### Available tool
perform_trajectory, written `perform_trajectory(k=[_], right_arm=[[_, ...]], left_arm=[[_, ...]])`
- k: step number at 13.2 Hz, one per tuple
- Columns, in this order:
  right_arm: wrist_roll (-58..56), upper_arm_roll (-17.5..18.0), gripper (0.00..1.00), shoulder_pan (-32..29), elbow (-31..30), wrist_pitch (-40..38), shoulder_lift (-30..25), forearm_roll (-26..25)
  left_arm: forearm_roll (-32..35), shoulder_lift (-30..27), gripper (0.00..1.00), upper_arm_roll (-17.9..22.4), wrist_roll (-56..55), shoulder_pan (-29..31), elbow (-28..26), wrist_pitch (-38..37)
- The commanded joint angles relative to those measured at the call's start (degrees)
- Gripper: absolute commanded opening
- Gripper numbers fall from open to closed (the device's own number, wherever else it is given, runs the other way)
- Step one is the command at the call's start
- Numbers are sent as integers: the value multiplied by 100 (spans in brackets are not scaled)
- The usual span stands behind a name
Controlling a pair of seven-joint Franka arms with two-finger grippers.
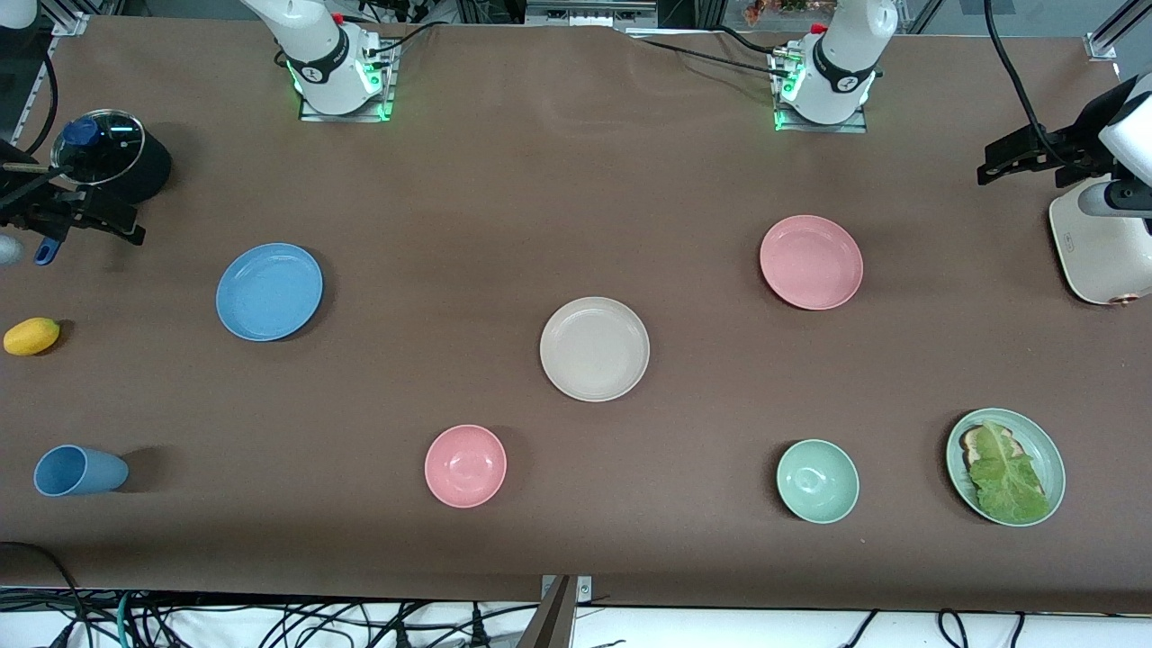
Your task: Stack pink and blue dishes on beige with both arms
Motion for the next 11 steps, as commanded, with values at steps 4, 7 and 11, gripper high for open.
perform_trajectory(k=[4, 7, 11], right_arm=[[39, 9, 100, 6, 90, -30, 22, 30], [39, 9, 100, 6, 90, -30, 31, 39], [39, 9, 100, 6, 90, -30, 31, 39]], left_arm=[[-115, 147, 100, 12, 100, 38, 5, 44], [-115, 534, 100, 12, 100, 38, 14, 70], [-124, 1253, 100, 4, 91, 30, 426, 96]])
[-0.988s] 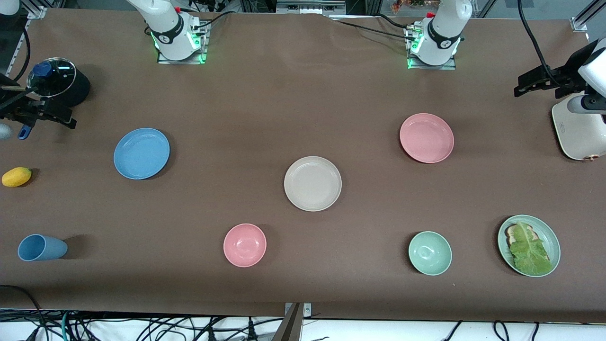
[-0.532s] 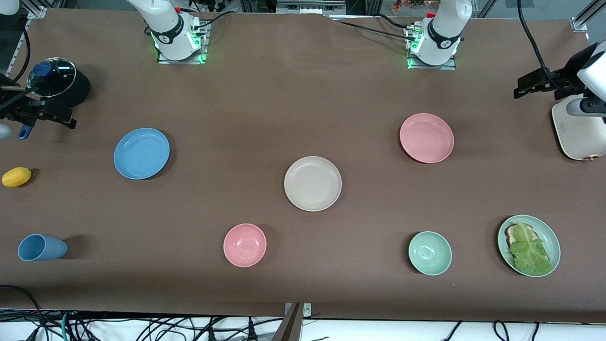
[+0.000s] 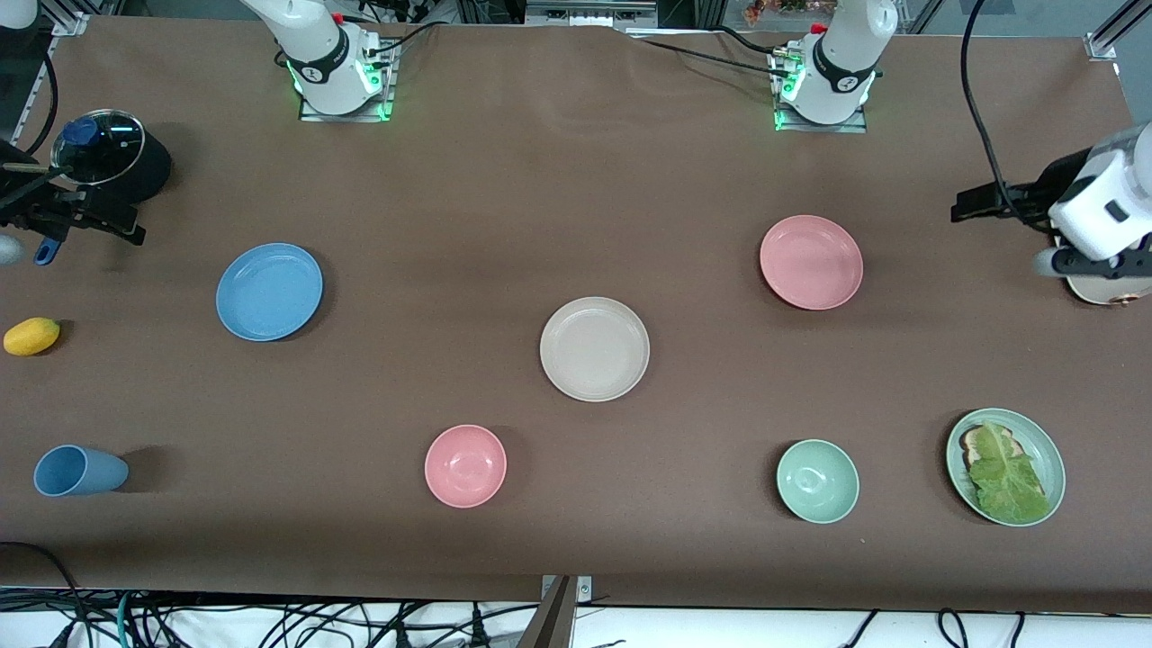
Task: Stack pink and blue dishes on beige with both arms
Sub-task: 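Move the left gripper over to the rim of the pink plate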
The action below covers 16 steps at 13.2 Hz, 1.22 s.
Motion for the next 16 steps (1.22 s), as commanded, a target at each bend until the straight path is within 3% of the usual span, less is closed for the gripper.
perform_trajectory(k=[1, 4, 12, 16], right_arm=[[39, 8, 100, 5, 90, -30, 29, 39], [30, 8, 100, 5, 90, -30, 21, 30], [39, 17, 100, 5, 90, -30, 29, 30], [39, 17, 100, 5, 90, -30, 21, 38]], left_arm=[[-132, 641, 100, -3, 39, 26, 530, -58], [-168, 1310, 100, -12, 55, -53, 689, 398], [-289, 2057, 100, -117, 82, -19, 593, 1023], [-554, 2015, 100, -117, 108, 237, -99, 1882]])
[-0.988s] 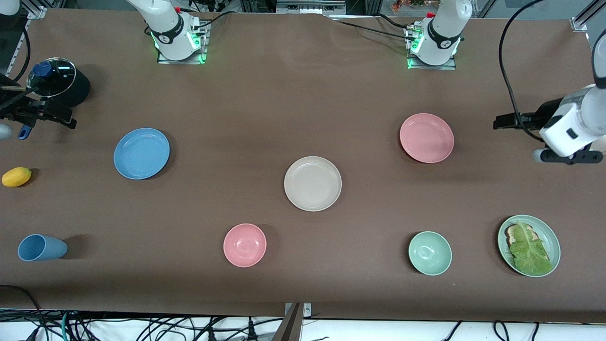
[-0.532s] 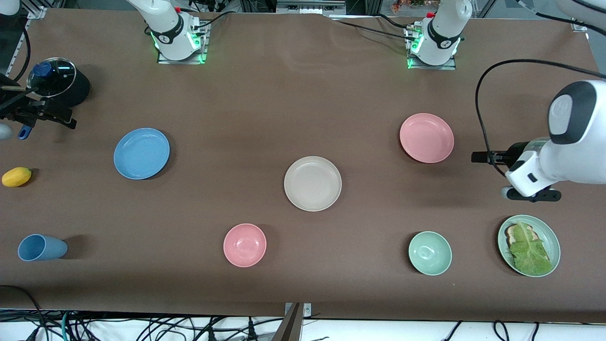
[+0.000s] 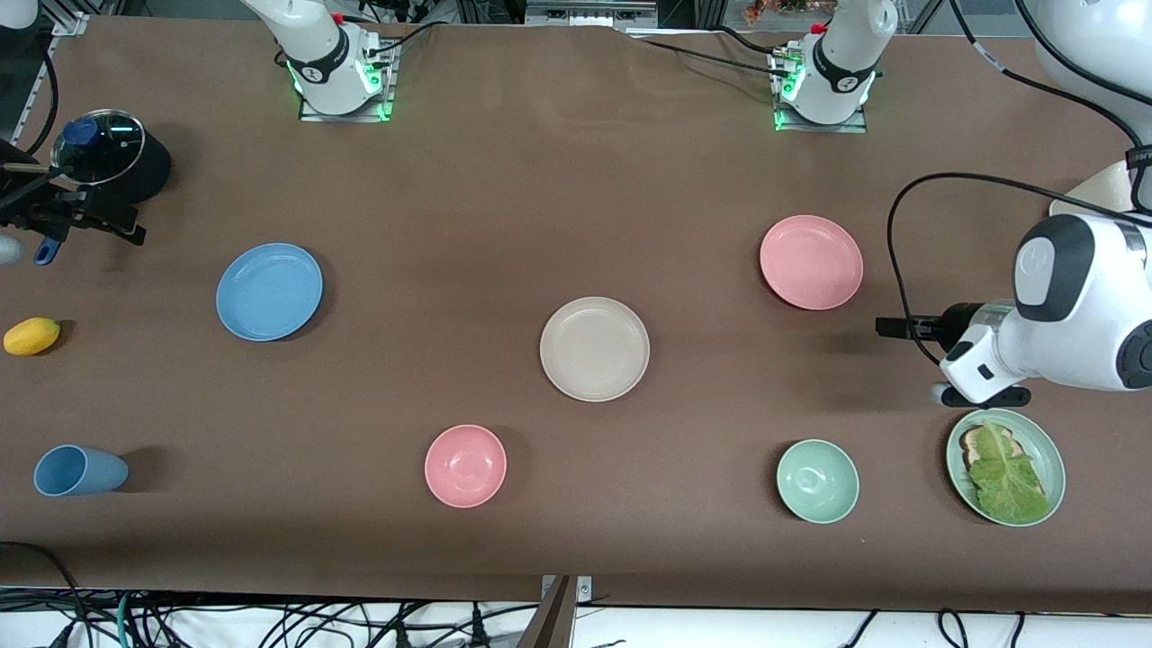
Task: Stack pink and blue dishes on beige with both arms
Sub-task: 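Move the left gripper over to the rim of the pink plate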
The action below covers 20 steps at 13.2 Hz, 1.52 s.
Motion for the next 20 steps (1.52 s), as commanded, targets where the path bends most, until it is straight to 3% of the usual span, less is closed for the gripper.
perform_trajectory(k=[1, 4, 10, 20], right_arm=[[39, 6, 100, 3, 87, -31, 27, 38], [30, 15, 100, -6, 87, -31, 18, 38], [30, 15, 100, -6, 87, -31, 18, 47], [30, 15, 100, -6, 87, -40, 19, 47]], left_arm=[[-189, -353, 100, -3, 116, 91, -814, 752], [-496, -1065, 100, 14, 642, 109, -2255, 2018], [-812, -2174, 100, 23, 1433, 144, -4313, 3610], [-1902, -2052, 100, 23, 3349, 548, -5388, 4834]])
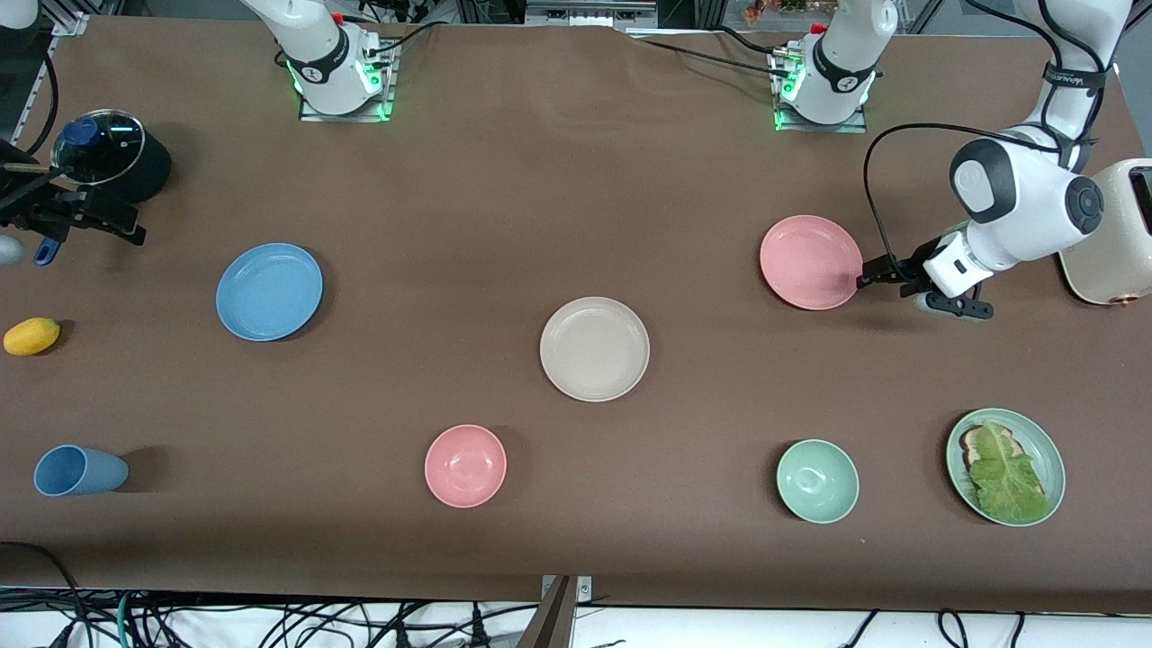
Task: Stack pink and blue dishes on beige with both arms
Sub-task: 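Move the left gripper over to the rim of the pink plate, then lower the left gripper and pinch the pink plate rim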
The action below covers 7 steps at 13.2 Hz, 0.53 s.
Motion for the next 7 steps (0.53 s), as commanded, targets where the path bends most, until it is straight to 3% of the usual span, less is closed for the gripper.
perform_trajectory(k=[1, 7], right_arm=[[30, 14, 100, -6, 87, -40, 27, 47], [30, 14, 100, -6, 87, -31, 27, 47]], left_arm=[[-531, 10, 100, -33, 740, 43, -199, 179], [-1182, 133, 100, -33, 1505, 43, -533, 557]])
